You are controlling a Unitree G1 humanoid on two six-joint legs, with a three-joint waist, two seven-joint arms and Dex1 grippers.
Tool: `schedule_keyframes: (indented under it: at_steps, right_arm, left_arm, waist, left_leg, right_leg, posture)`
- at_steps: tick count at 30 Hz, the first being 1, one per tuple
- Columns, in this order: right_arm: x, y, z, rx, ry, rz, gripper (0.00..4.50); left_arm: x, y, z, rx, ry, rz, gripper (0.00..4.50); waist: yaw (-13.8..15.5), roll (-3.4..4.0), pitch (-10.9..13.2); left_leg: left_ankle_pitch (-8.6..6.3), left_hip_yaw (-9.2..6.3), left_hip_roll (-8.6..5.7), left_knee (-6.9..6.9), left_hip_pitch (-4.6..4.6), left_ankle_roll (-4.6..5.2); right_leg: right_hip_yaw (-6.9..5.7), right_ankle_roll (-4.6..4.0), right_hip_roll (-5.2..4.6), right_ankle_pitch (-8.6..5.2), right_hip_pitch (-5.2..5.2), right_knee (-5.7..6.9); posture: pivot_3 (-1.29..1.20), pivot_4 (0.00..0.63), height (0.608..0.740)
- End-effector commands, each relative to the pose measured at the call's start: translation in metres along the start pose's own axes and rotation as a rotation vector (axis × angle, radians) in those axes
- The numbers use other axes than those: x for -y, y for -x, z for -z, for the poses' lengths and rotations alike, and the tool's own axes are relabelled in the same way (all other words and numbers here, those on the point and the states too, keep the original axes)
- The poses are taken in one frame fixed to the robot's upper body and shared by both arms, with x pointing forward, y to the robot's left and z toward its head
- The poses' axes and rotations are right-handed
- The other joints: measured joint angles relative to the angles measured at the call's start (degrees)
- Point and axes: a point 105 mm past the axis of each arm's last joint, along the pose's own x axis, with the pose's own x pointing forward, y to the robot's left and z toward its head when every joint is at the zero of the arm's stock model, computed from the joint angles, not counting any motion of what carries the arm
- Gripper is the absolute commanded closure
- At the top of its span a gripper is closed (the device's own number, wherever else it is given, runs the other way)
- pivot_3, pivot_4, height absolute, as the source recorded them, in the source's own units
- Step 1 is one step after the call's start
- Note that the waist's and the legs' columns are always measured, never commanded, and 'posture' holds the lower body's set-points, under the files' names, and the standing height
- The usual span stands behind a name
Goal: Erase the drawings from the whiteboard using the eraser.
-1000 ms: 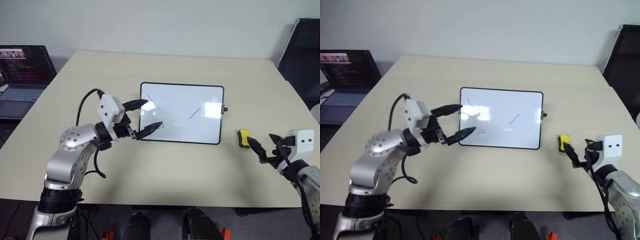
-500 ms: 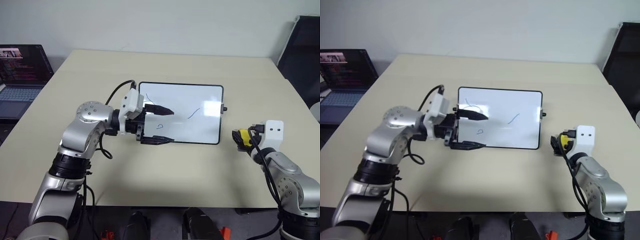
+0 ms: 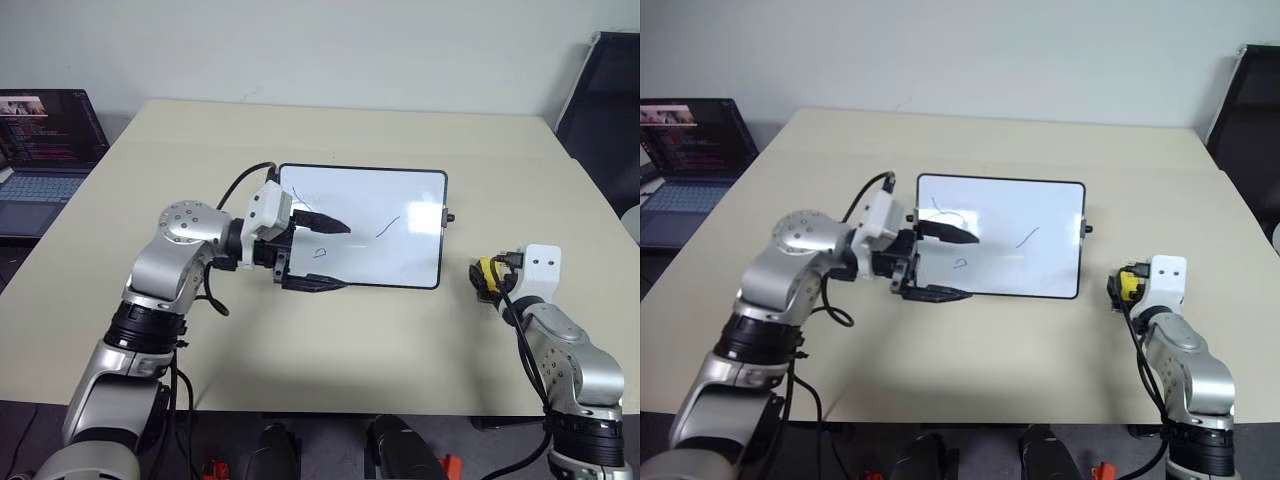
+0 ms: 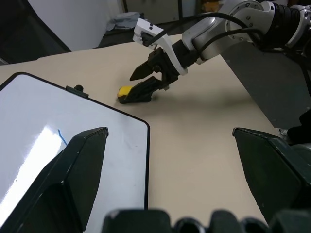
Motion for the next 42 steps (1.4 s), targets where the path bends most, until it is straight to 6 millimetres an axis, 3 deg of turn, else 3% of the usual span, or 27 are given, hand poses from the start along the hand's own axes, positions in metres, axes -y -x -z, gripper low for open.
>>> schedule_keyframes:
  at_steps: [1, 6, 12, 16, 20, 25, 31, 37, 42]
  right_arm:
    - [0.001, -0.001, -0.01, 0.044, 0.004, 0.002, 1.68]
    - [0.0, -0.006, -0.005, 0.025, 0.014, 0.003, 3.36]
    - [-0.004, -0.008, -0.006, 0.025, 0.043, -0.014, 3.39]
    - [-0.008, -0.001, -0.018, 0.069, 0.075, -0.055, 3.39]
    - [-0.024, 0.022, -0.03, 0.122, 0.141, -0.185, 3.39]
    - [-0.037, 0.052, -0.031, 0.126, 0.217, -0.316, 3.39]
    - [-0.068, 0.077, -0.039, 0.176, 0.307, -0.532, 3.39]
    - [-0.106, 0.068, -0.06, 0.291, 0.362, -0.616, 3.39]
    - [-0.117, 0.034, -0.066, 0.349, 0.411, -0.505, 3.39]
  left_arm:
    - [0.002, 0.006, -0.007, 0.002, -0.043, -0.012, 0.0]
    - [0.006, 0.008, -0.003, -0.012, -0.031, -0.018, 0.0]
    - [0.011, 0.006, -0.005, -0.014, -0.002, -0.046, 0.0]
    - [0.01, 0.014, 0.001, -0.046, 0.054, -0.12, 0.0]
    - [0.011, 0.027, 0.015, -0.118, 0.144, -0.241, 0.0]
    - [0.015, 0.03, 0.015, -0.129, 0.176, -0.327, 0.0]
    - [0.015, 0.033, 0.015, -0.125, 0.176, -0.408, 0.0]
    - [0.014, 0.041, 0.017, -0.107, 0.189, -0.474, 0.0]
    - [0.016, 0.051, 0.025, -0.13, 0.19, -0.523, 0.0]
  waist:
    - [0.01, 0.01, 0.01]
    - [0.03, 0.03, 0.02]
    - [0.01, 0.03, 0.02]
    - [-0.03, 0.09, 0.05]
    - [0.07, 0.23, 0.14]
    - [0.29, 0.23, 0.14]
    - [0.15, 0.23, 0.14]
    - [0.03, 0.22, 0.14]
    - [0.16, 0.2, 0.13]
  left_leg:
    - [0.0, -0.02, 0.0, 0.0, 0.0, 0.0]
    - [0.0, -0.23, 0.01, 0.0, -0.01, 0.0]
    - [0.01, -0.47, 0.01, 0.01, 0.0, -0.01]
    - [0.01, -0.54, 0.01, 0.01, 0.0, 0.0]
    - [0.0, -0.58, 0.0, -0.01, -0.01, -0.01]
    - [0.0, -0.68, 0.01, -0.03, -0.05, -0.01]
    - [0.01, -0.71, 0.0, 0.06, 0.01, -0.02]
    - [0.02, -0.7, -0.01, 0.1, 0.04, -0.02]
    - [0.01, -0.72, -0.01, 0.06, -0.01, -0.03]
  right_leg:
    - [-0.03, 0.0, 0.0, 0.0, 0.0, 0.0]
    - [-0.26, 0.0, 0.0, 0.0, 0.08, 0.01]
    - [-0.48, -0.03, 0.0, -0.01, 0.19, 0.02]
    - [-0.54, -0.03, 0.0, -0.02, 0.2, 0.04]
    - [-0.58, -0.05, 0.0, -0.06, 0.2, 0.05]
    - [-0.7, -0.09, 0.0, -0.14, 0.22, 0.05]
    - [-0.7, -0.41, -0.01, -0.28, 0.28, 0.08]
    - [-0.7, -0.43, -0.01, -0.25, 0.28, 0.08]
    - [-0.73, -0.42, -0.02, -0.26, 0.27, 0.04]
  posture:
    - [0.0, 0.15, 0.74]
    - [0.0, 0.15, 0.74]
    - [0.0, 0.15, 0.74]
    - [0.0, 0.15, 0.74]
    - [0.0, 0.15, 0.74]
    - [0.0, 0.15, 0.74]
    - [0.0, 0.15, 0.74]
    - [0.0, 0.15, 0.74]
    - [0.0, 0.15, 0.74]
